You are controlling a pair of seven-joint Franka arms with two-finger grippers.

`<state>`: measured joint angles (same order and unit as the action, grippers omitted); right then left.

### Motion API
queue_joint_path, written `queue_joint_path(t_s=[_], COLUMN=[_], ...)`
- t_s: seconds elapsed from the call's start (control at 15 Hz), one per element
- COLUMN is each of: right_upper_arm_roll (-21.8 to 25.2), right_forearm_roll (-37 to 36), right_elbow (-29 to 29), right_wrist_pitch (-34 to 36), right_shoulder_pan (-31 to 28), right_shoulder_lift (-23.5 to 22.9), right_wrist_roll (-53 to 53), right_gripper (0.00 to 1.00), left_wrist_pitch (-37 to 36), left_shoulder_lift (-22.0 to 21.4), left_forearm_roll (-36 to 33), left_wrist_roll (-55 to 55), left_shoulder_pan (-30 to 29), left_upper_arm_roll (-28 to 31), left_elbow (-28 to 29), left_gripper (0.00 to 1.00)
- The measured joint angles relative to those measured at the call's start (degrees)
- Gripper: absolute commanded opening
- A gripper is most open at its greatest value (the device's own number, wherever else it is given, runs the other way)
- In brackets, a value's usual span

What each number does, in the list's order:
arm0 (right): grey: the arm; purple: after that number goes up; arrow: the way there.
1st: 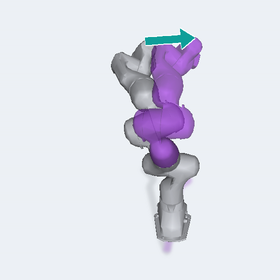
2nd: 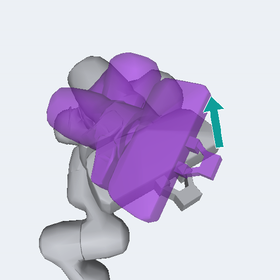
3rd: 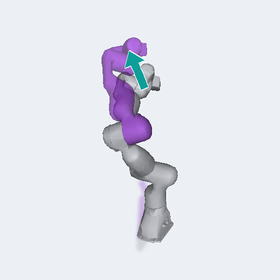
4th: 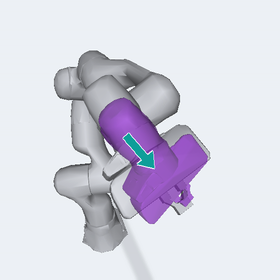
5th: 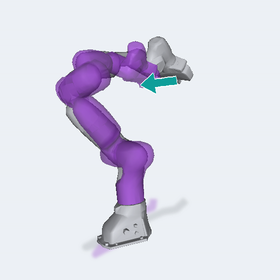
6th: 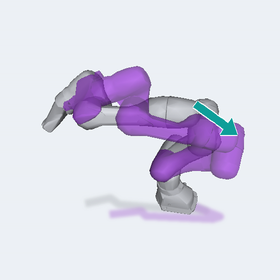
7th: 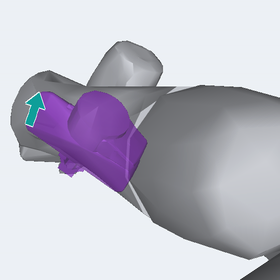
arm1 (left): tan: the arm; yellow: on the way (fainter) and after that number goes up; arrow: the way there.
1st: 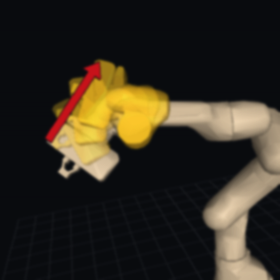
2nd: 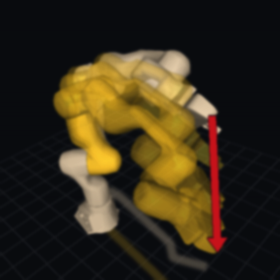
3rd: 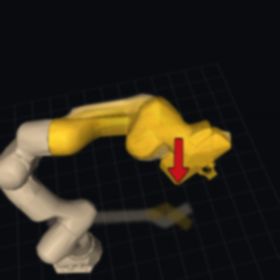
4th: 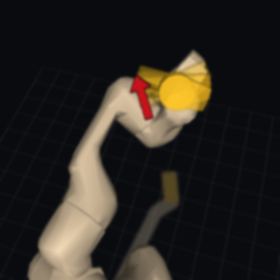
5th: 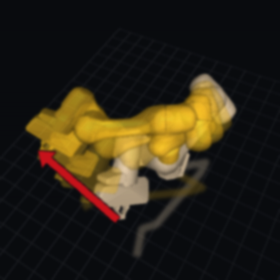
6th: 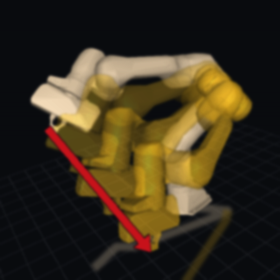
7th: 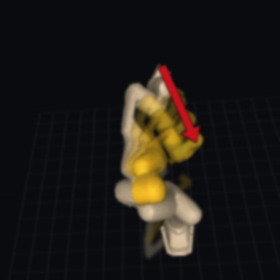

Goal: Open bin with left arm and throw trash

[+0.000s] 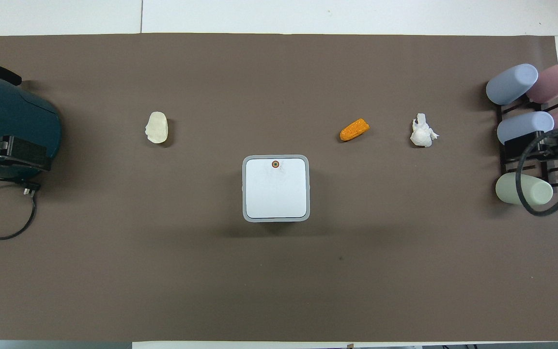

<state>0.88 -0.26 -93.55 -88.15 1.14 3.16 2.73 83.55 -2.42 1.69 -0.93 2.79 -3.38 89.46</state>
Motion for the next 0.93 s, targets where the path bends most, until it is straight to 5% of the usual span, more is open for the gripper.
queue_joint_path(t_s=[0.53,0.73,0.87,0.93], right_upper_arm_roll=[0.0,0.0,0.0,0.0], right_forearm_roll=[0.0,0.0,0.0,0.0], right_elbow=[-0.2,-2.9,-6.7,-8.6], right_wrist_pitch=[-0.4,-6.6,-11.6,-14.1], right_shoulder_pan=[0.0,0.0,0.0,0.0], right_shoulder_lift=[0.0,0.4,0.7,0.7], right_wrist_roll=[0.0,0.0,0.0,0.0], right_gripper=[1.0,1.0,1.0,1.0], left_wrist_pitch=[0.3,2.0,3.3,4.0], left_shoulder_lift=[0.0,0.0,0.0,0.2], left_forearm_roll=[0.0,0.0,0.0,0.0], left_wrist_roll=[-0.1,-0.1,-0.9,-2.4], left_shoulder_pan=[0.0,0.0,0.8,1.8], left_upper_arm_roll=[0.2,0.1,0.0,0.0], left_elbow=[0.0,0.0,0.1,0.2], left_gripper=[1.0,1.0,0.77,0.48])
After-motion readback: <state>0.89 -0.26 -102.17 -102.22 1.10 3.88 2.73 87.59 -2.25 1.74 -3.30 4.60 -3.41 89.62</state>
